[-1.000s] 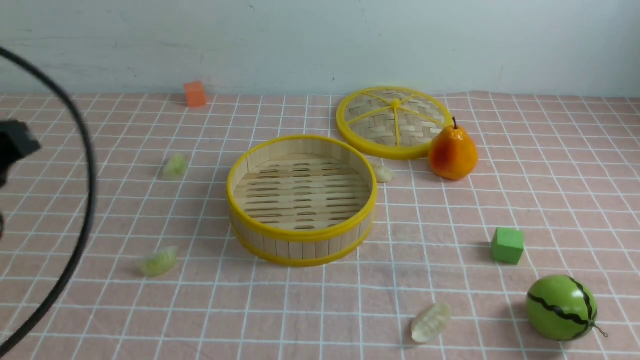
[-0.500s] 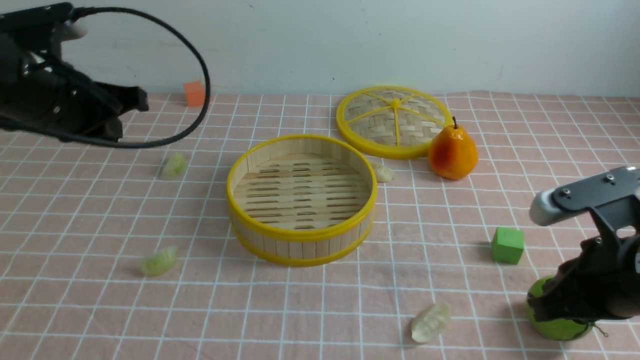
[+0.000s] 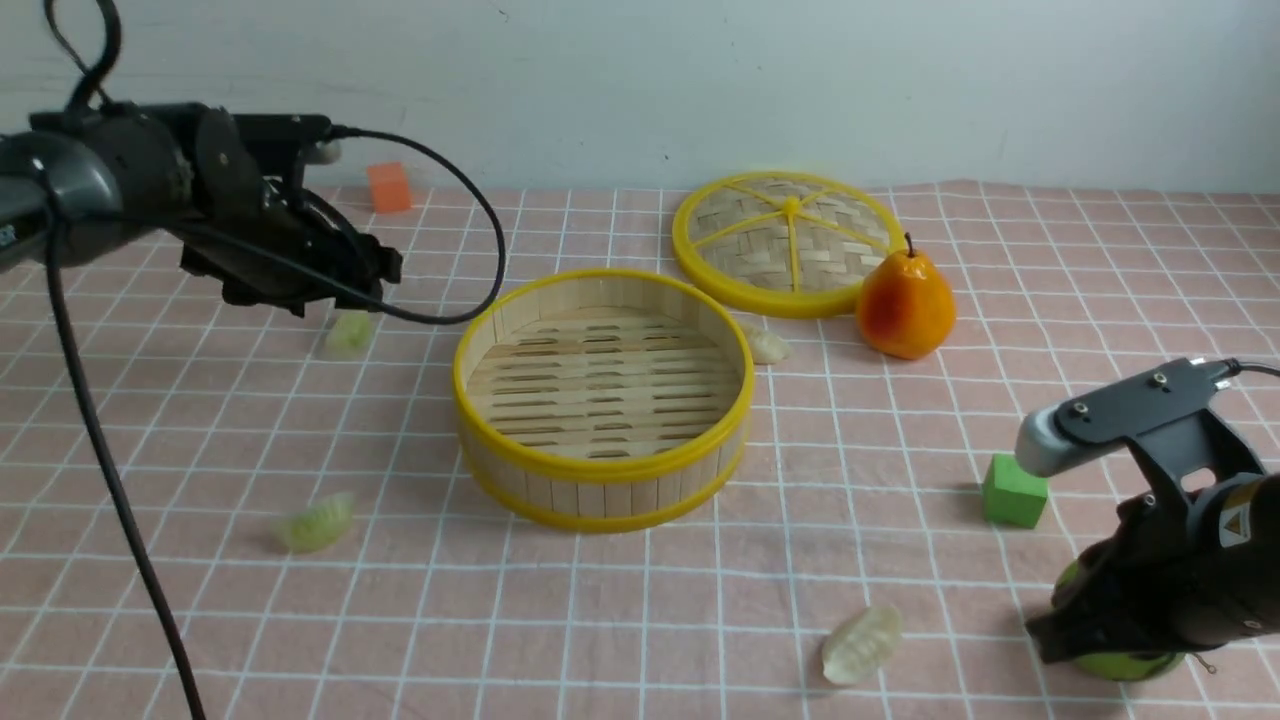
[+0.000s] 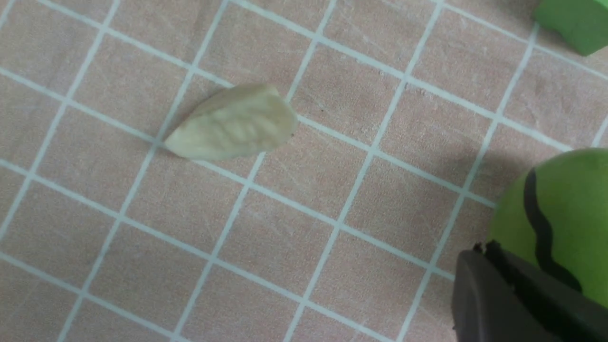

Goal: Put the dumplings into the steamer on the table with the pink tablecloth.
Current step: 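Reach for and grasp a dumpling on the table with the left gripper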

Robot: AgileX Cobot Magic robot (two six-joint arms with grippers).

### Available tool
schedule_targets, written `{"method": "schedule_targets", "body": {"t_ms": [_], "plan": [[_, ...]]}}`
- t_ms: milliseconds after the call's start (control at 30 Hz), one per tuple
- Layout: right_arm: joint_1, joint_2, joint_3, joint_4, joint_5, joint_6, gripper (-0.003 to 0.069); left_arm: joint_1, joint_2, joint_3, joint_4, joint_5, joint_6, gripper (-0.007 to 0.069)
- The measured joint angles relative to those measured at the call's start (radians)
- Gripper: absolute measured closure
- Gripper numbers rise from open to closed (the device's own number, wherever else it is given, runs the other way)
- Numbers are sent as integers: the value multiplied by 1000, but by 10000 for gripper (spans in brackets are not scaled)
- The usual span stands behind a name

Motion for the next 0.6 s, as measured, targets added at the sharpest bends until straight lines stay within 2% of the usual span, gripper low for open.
{"method": "schedule_targets", "body": {"t_ms": [100,167,333,400,600], "plan": [[0,6,0,0,0,0,655,0,45,0,20,-76,8,110],[0,7,0,0,-1,0,653,0,85,-1,34,-148,12,150],[0,9,-1,8,-12,0,648,0,135,-2,35,-209,13,340],[0,9,-1,8,-16,0,648,0,134,-4,30,-208,13,391],[0,9,-1,8,-21,0,647,-6,78,-18,-18,-53,-8,393]]}}
